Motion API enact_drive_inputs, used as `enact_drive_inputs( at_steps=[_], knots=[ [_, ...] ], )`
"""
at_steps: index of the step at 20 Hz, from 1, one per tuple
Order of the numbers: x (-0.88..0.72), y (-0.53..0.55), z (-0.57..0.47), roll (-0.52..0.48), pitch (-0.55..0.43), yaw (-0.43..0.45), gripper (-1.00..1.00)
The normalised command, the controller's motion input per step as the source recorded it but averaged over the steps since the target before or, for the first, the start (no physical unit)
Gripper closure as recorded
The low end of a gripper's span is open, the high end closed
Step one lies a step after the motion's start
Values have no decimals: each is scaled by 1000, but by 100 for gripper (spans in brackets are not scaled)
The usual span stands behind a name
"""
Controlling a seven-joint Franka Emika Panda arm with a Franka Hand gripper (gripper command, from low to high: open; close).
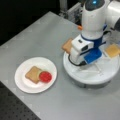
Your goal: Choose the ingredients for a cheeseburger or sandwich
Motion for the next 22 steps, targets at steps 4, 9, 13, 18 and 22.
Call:
enact_drive_inputs(
  at_steps=[4,9,13,18,22],
  knots=[
    [82,-167,-130,85,79,216,-100],
    [13,-156,-99,65,122,38,-100],
    [-6,-105,-62,56,138,-41,-100],
    [8,-64,-30,45,141,-35,-100],
    [28,-50,-6,32,154,-33,-100]
  ],
)
